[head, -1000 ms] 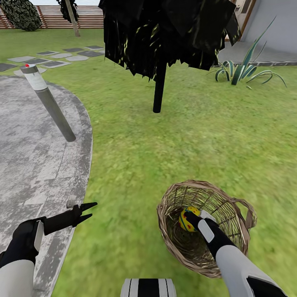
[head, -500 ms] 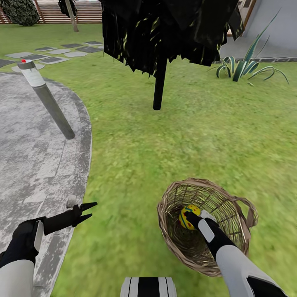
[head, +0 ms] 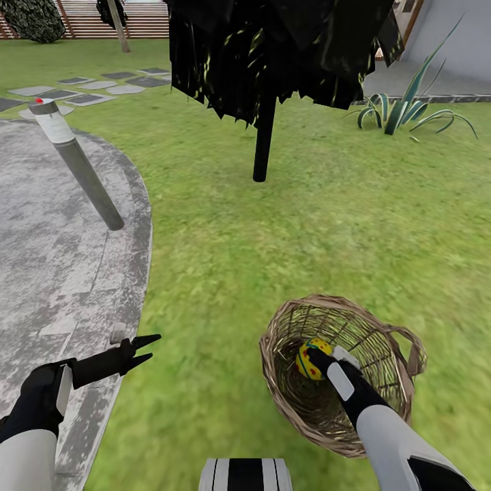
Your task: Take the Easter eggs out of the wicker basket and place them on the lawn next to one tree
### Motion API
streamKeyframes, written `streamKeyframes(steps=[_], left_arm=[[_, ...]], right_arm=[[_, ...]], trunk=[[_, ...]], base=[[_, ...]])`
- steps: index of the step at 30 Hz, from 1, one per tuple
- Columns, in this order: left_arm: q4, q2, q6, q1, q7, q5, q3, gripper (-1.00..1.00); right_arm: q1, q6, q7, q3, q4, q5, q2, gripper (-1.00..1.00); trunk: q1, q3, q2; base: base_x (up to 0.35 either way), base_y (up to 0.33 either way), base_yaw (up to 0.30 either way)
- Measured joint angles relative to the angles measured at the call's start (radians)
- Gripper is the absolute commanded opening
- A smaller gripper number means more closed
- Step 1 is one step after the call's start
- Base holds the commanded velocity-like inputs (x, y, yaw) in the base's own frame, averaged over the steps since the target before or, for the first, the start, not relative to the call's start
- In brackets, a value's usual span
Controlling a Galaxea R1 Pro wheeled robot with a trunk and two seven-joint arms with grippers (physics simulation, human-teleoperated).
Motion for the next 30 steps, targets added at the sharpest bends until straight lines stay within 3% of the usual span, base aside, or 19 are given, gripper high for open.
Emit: streamKeyframes(steps=[5,9,30], left_arm=[[0.000,0.000,0.000,0.000,0.000,0.000,0.000,1.00],[0.000,0.000,0.000,0.000,0.000,0.000,-0.001,1.00],[0.000,0.000,0.000,0.000,0.000,0.000,-0.001,1.00]], right_arm=[[0.000,-0.003,0.000,0.000,0.001,0.000,0.001,1.00],[0.000,-0.001,-0.001,0.000,0.002,0.004,0.001,1.00],[0.001,-0.012,-0.031,0.004,0.004,0.009,0.002,1.00]], trunk=[[0.000,0.000,0.000],[0.002,-0.015,-0.001],[0.003,-0.023,-0.001]], base=[[0.000,0.000,0.000],[0.000,0.000,0.000],[0.000,0.000,0.000]])
